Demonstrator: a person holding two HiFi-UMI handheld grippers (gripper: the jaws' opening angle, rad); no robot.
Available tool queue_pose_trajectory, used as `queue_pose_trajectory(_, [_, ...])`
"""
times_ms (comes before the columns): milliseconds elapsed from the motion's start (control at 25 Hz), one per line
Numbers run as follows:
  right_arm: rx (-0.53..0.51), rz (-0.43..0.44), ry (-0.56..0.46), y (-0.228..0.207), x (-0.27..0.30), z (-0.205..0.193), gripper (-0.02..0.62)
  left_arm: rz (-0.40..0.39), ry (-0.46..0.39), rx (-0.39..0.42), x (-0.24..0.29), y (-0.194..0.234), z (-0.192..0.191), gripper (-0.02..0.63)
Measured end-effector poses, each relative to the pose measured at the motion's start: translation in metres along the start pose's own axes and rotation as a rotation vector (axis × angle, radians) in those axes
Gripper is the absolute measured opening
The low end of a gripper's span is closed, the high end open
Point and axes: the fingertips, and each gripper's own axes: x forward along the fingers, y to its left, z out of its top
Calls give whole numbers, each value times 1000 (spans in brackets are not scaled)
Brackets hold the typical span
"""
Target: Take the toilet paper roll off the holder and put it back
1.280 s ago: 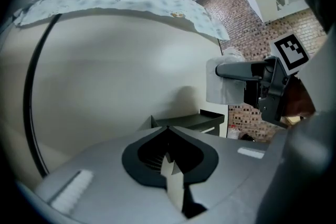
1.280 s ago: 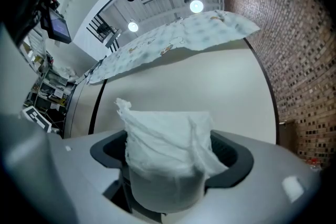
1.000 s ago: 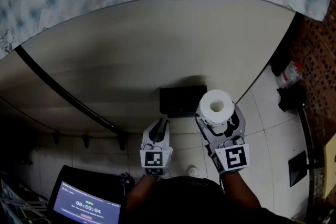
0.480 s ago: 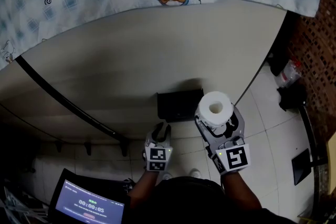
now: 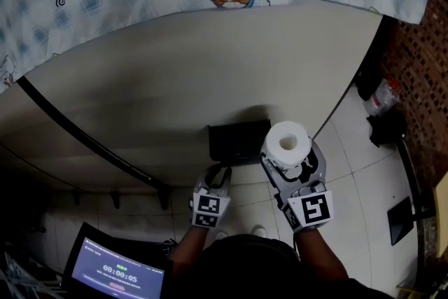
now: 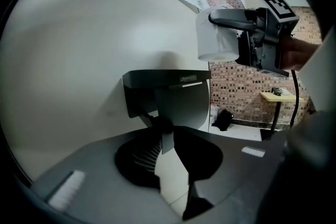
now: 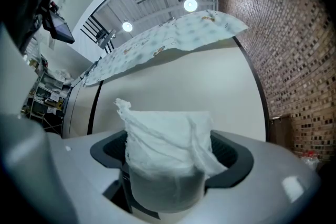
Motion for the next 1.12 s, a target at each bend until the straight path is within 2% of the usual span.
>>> queue_pose_trajectory(440, [18,-35,46,-10,-6,-23,437,-100,20,-5,-27,-16,4,96])
queue_pose_trajectory(640, [30,-69,57,-25,-9,-34,437,-132,15,-74,-35,-21,12,97])
queue_pose_trajectory(800, [39,-103,26,-32,-12,-27,437,-169,21,-126,-41,-23,16,98])
queue_pose_trajectory(920, [54,-136,2,-44,-17,-24,437,-204,11,-212,-44,-26,21,97])
queue_pose_trajectory(1000, [74,-171,13,-58,-19,-32,437,-224,1,-263,-46,-27,24,94])
queue_pose_trajectory(1120, [150,-218,51,-80,-18,-56,437,-236,6,-277,-47,-29,26,95])
